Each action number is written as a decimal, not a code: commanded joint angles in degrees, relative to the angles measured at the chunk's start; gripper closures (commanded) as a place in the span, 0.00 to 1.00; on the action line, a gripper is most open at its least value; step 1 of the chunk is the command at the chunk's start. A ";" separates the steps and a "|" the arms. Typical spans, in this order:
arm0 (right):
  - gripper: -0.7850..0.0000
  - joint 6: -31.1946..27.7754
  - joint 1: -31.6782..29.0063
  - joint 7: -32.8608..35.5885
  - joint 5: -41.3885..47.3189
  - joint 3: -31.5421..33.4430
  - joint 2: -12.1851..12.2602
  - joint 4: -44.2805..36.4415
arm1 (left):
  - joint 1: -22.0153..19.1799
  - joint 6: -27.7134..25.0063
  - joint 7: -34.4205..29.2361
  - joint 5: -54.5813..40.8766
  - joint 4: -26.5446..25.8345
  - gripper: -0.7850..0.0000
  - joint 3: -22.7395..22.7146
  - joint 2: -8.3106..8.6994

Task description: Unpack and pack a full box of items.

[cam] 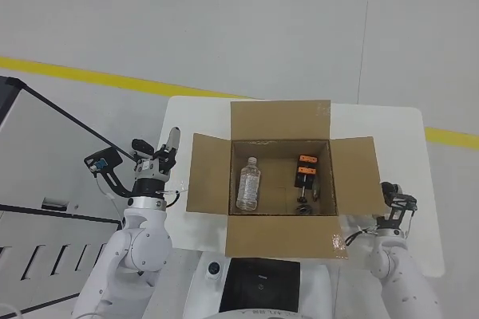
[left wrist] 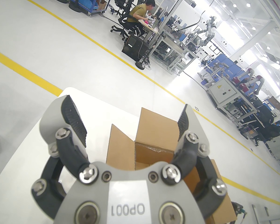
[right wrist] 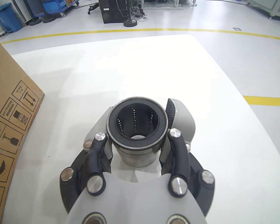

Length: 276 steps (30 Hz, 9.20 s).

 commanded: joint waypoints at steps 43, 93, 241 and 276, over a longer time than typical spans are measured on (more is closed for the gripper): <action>1.00 -9.39 -5.27 42.99 9.37 -8.06 1.05 -45.55 | 0.00 0.00 0.00 0.00 0.00 0.00 0.00 0.00; 0.00 -4.00 4.93 55.10 9.36 -17.00 -0.33 -36.76 | 0.00 0.00 0.00 0.00 0.00 0.00 0.00 0.00; 0.00 -51.92 -7.46 34.49 29.36 21.71 4.63 -2.90 | 4.34 -5.86 -1.46 -4.34 -1.31 0.00 -4.97 0.09; 0.00 -49.40 -17.65 61.77 75.15 13.92 7.02 -33.02 | 4.34 -5.86 -1.46 -4.34 -1.31 0.00 -4.97 0.09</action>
